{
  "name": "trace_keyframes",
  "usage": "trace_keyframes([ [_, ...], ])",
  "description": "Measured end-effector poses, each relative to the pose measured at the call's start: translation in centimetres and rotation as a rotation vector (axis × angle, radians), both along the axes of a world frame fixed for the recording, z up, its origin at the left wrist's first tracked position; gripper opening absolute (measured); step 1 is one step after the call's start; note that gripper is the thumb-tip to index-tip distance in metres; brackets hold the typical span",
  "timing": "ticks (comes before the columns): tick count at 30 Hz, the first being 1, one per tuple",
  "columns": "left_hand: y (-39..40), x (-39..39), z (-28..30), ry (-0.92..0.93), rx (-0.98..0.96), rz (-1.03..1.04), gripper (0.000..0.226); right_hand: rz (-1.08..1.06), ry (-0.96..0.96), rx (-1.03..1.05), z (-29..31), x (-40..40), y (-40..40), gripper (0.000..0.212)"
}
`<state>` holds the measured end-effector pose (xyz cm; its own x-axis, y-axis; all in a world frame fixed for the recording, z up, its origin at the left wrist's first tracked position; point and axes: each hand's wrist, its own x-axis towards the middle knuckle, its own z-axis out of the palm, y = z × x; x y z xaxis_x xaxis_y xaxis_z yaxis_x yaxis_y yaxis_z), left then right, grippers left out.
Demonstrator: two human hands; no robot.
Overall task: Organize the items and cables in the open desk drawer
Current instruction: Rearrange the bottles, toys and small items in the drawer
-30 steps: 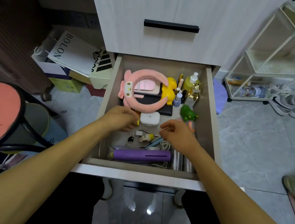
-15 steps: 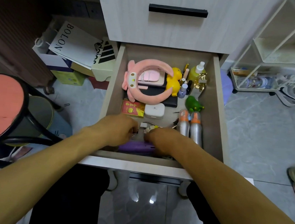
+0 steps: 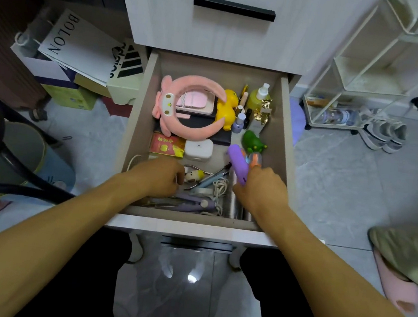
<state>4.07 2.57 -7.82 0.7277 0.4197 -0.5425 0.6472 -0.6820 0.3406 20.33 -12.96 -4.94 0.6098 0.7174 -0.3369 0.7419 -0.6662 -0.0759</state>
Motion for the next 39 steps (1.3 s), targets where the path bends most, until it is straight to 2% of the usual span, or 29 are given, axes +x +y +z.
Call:
trace_keyframes([
  [2, -0.1, 0.2, -0.4, 0.052, -0.016, -0.012, 0.024, 0.049, -0.059, -0.115, -0.2, -0.2, 0.0, 0.057],
  [6, -0.1, 0.5, -1.0, 0.14, -0.016, -0.06, 0.025, 0.151, -0.146, -0.318, -0.8, -0.5, 0.0, 0.032],
  [11, -1.0, 1.6, -1.4, 0.218, -0.002, -0.13, 0.035, 0.231, -0.153, -0.435, -0.6, -0.4, 0.3, 0.032],
  [14, -1.8, 2.1, -2.0, 0.262, 0.038, -0.221, 0.033, 0.23, -0.158, -0.443, -0.5, 0.0, 0.8, 0.033],
  [17, -1.7, 2.1, -2.1, 0.279, 0.004, -0.257, 0.027, 0.153, -0.106, -0.333, -0.9, 0.3, 0.7, 0.033],
  [21, -1.0, 1.1, -1.2, 0.177, -0.085, -0.193, 0.022, -0.004, 0.211, 0.023, -2.1, 1.0, 0.1, 0.025],
  [23, -0.5, 0.4, -0.7, 0.1, -0.067, -0.15, 0.021, 0.09, 0.351, 0.156, -2.2, 1.5, 0.2, 0.03],
  [26, 0.0, -0.6, 0.0, -0.081, -0.044, -0.082, 0.013, 0.349, 0.479, 0.156, -2.3, 1.2, 0.5, 0.058],
  [27, -0.1, -0.9, 0.3, -0.149, -0.044, -0.063, 0.01, 0.381, 0.517, 0.163, -2.6, 0.9, 0.5, 0.058],
  [30, -0.6, -1.3, 1.2, -0.291, -0.04, -0.008, 0.008, 0.274, 0.667, 0.282, -2.9, 0.4, 0.5, 0.032],
  [32, -0.6, -1.4, 1.5, -0.366, -0.032, 0.05, 0.01, 0.197, 0.701, 0.397, -2.3, 0.1, 0.7, 0.024],
  [35, -0.1, -1.8, 1.5, -0.429, -0.075, 0.164, 0.015, 0.127, 0.736, 0.517, -1.1, -0.7, 1.2, 0.024],
  [39, -0.2, -1.3, 1.9, -0.325, -0.079, 0.182, 0.005, 0.051, 0.706, 0.619, 0.2, -0.7, 1.1, 0.026],
])
